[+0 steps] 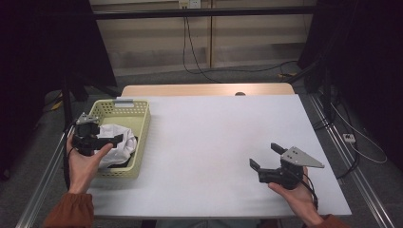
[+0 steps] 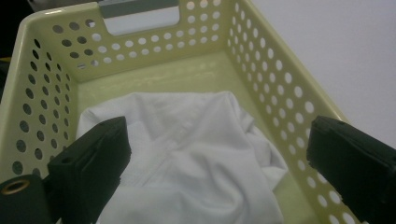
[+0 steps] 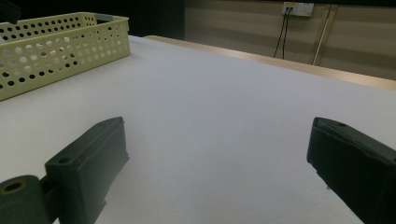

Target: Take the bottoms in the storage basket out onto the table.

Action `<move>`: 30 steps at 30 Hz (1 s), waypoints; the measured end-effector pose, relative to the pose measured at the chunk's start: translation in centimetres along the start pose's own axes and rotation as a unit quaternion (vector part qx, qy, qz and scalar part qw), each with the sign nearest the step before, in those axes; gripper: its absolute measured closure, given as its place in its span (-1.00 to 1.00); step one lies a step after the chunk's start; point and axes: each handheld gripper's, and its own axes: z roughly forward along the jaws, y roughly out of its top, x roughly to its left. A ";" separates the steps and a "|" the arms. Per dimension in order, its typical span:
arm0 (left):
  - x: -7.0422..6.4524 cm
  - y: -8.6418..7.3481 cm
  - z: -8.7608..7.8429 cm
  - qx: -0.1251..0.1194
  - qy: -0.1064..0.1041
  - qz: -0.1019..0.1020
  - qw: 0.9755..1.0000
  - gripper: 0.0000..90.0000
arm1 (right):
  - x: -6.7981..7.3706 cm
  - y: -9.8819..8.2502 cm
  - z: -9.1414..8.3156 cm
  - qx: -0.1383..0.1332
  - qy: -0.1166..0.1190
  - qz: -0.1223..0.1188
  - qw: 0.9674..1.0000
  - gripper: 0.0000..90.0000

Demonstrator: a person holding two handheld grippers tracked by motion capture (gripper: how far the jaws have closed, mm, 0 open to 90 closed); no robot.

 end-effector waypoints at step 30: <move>1.8 0.4 6.5 0.140 0.015 -0.031 0.989 -0.82 | -0.2 -0.1 0.1 0.002 -0.001 0.002 1.000 -0.89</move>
